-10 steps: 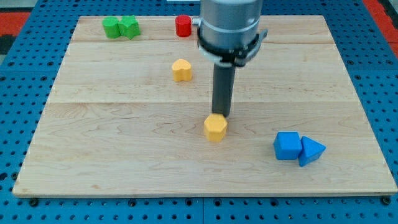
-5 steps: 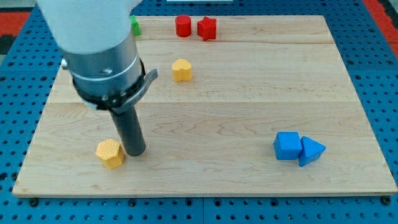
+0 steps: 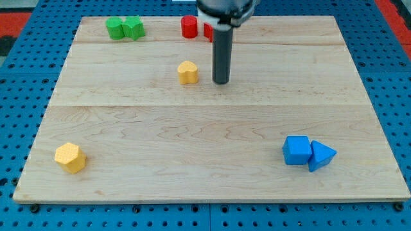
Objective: Move the yellow blocks to the bottom left
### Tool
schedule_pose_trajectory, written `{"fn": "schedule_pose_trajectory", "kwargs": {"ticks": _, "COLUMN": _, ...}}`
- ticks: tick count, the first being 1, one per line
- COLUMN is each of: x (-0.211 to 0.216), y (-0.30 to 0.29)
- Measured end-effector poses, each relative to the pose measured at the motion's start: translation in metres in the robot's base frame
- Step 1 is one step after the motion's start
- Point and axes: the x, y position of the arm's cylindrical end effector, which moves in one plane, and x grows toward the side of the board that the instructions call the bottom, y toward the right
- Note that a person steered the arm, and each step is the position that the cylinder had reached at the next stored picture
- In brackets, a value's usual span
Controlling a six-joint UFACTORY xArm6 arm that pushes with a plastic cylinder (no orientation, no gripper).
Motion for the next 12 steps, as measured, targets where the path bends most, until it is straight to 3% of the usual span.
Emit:
{"fn": "schedule_pose_trajectory", "kwargs": {"ticks": 1, "x": -0.013, "y": -0.041}}
{"fn": "schedule_pose_trajectory", "kwargs": {"ticks": 2, "x": 0.069, "y": -0.092}}
{"fn": "schedule_pose_trajectory", "kwargs": {"ticks": 3, "x": 0.102, "y": -0.140}}
{"fn": "schedule_pose_trajectory", "kwargs": {"ticks": 4, "x": 0.070, "y": -0.079}}
{"fn": "schedule_pose_trajectory", "kwargs": {"ticks": 5, "x": 0.036, "y": -0.062}}
{"fn": "schedule_pose_trajectory", "kwargs": {"ticks": 6, "x": 0.013, "y": -0.111}}
{"fn": "schedule_pose_trajectory", "kwargs": {"ticks": 8, "x": 0.135, "y": -0.188}}
{"fn": "schedule_pose_trajectory", "kwargs": {"ticks": 10, "x": 0.170, "y": -0.147}}
{"fn": "schedule_pose_trajectory", "kwargs": {"ticks": 12, "x": 0.194, "y": -0.196}}
